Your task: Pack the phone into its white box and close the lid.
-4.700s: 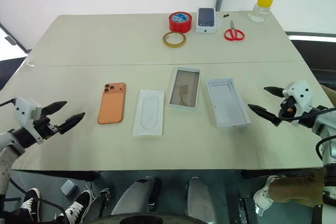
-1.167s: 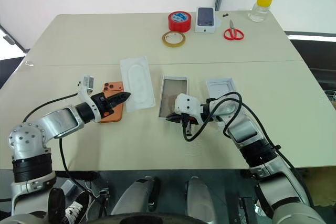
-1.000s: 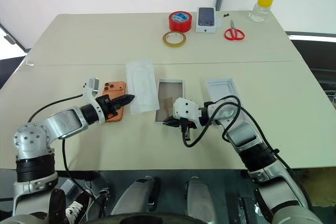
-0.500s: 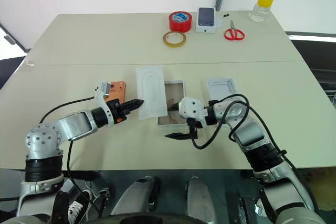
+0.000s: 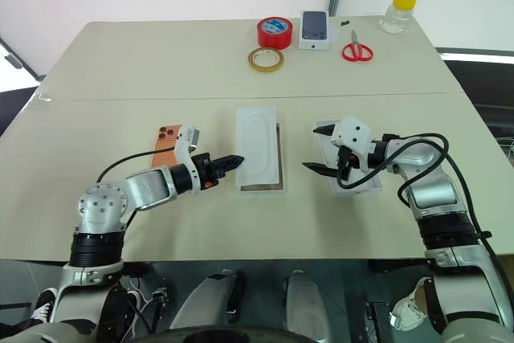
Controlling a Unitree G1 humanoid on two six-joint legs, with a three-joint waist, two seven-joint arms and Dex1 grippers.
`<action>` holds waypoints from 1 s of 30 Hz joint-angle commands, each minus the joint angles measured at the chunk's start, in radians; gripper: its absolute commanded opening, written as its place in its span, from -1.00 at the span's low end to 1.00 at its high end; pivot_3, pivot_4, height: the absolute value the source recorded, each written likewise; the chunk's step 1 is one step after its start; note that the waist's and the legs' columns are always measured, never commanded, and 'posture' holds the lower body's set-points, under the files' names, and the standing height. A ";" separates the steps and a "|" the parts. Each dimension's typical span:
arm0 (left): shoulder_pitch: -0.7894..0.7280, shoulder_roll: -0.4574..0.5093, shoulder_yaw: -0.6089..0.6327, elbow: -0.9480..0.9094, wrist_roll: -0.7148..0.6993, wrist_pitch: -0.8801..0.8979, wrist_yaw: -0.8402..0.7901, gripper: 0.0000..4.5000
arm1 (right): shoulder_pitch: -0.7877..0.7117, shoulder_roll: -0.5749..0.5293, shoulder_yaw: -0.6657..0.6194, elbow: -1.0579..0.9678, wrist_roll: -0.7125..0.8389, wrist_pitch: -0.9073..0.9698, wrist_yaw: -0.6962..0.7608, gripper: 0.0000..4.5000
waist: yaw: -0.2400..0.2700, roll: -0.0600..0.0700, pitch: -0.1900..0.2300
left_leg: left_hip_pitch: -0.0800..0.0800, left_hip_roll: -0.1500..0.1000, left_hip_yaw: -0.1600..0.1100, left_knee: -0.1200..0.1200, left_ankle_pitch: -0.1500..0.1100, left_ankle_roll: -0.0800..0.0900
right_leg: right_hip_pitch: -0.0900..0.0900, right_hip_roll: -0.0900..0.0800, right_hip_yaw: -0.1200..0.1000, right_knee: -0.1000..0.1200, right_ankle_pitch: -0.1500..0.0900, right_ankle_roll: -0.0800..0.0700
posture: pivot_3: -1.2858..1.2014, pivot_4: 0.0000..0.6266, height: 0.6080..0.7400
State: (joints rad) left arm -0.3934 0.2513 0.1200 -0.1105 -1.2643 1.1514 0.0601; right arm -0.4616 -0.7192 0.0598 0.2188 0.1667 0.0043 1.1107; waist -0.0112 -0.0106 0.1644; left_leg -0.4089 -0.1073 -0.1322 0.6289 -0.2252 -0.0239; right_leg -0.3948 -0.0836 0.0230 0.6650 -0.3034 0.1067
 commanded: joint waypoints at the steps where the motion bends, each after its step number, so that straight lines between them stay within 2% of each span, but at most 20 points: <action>1: -0.005 -0.015 0.005 -0.017 -0.010 0.010 -0.015 -0.72 | -0.015 0.010 -0.013 -0.018 0.001 -0.027 -0.016 0.99 | 0.000 0.000 0.000 | 0.000 0.000 0.000 0.000 0.000 0.000 | 0.000 0.000 0.000 0.000 0.000 0.000 | 0.03 -0.52 1.00; 2: -0.005 -0.018 0.007 -0.019 -0.008 0.011 -0.016 -0.59 | -0.014 0.011 -0.011 -0.020 0.000 -0.028 -0.018 0.99 | 0.000 0.000 0.000 | 0.000 0.000 0.000 0.000 0.000 0.000 | 0.000 0.000 0.000 0.000 0.000 0.000 | 0.03 -0.52 1.00; 8: -0.017 -0.011 0.017 -0.025 0.018 0.009 -0.023 0.74 | -0.025 0.031 0.000 -0.022 -0.001 -0.027 -0.025 0.99 | -0.001 0.000 0.000 | 0.000 0.000 0.000 0.000 0.000 0.000 | 0.000 0.000 0.000 0.000 0.000 0.000 | 0.03 -0.52 1.00; 14: -0.010 0.029 0.012 -0.098 0.017 0.021 -0.061 0.74 | -0.071 0.094 0.023 -0.038 0.004 0.012 -0.047 0.99 | -0.004 0.000 0.000 | 0.001 0.000 0.000 0.000 0.000 0.000 | 0.000 0.000 0.000 0.000 0.000 0.000 | 0.03 -0.52 1.00; 15: -0.006 0.043 0.008 -0.116 0.027 0.017 -0.078 0.77 | -0.086 0.123 0.032 -0.039 0.002 0.031 -0.065 0.88 | -0.003 0.000 0.000 | 0.001 0.000 0.000 0.000 0.000 -0.001 | 0.000 0.001 0.000 0.000 0.000 0.000 | 0.03 -0.52 1.00; 17: 0.003 0.074 -0.005 -0.155 0.080 -0.018 -0.121 0.77 | -0.104 0.155 0.040 -0.037 -0.002 0.054 -0.086 0.60 | -0.004 0.000 0.000 | 0.000 0.000 0.000 0.000 0.000 -0.001 | 0.000 0.001 0.000 0.000 0.000 0.000 | 0.03 -0.52 1.00; 20: 0.009 0.075 0.025 -0.182 0.099 -0.073 -0.150 0.77 | -0.117 0.209 0.066 -0.042 -0.020 0.067 -0.129 -0.07 | 0.001 0.000 0.000 | 0.000 0.000 0.000 0.000 0.001 -0.001 | 0.000 0.000 0.000 0.000 0.000 0.000 | 0.03 -0.52 1.00; 24: 0.087 0.168 0.069 -0.225 0.162 -0.144 -0.258 0.77 | -0.132 0.282 0.139 -0.048 -0.090 0.064 -0.185 -0.99 | -0.006 0.000 0.000 | 0.000 0.000 0.000 -0.001 0.001 -0.001 | -0.001 0.000 0.001 0.000 0.000 0.000 | 0.03 -0.52 1.00; 30: 0.146 0.293 0.124 -0.223 0.333 -0.329 -0.394 0.77 | -0.144 0.295 0.229 0.009 -0.220 0.030 -0.235 -0.99 | -0.002 0.000 0.000 | 0.000 0.001 0.000 -0.003 0.002 -0.003 | -0.002 0.001 0.001 0.000 0.001 -0.002 | 0.03 -0.52 1.00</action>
State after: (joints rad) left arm -0.2628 0.5113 0.2200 -0.3044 -0.9905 0.8891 -0.2786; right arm -0.5868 -0.4143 0.2676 0.2305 -0.0156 0.0724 0.8798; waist -0.0129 -0.0101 0.1645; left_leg -0.4087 -0.1067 -0.1327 0.6258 -0.2235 -0.0268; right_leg -0.3971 -0.0826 0.0238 0.6651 -0.3026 0.1049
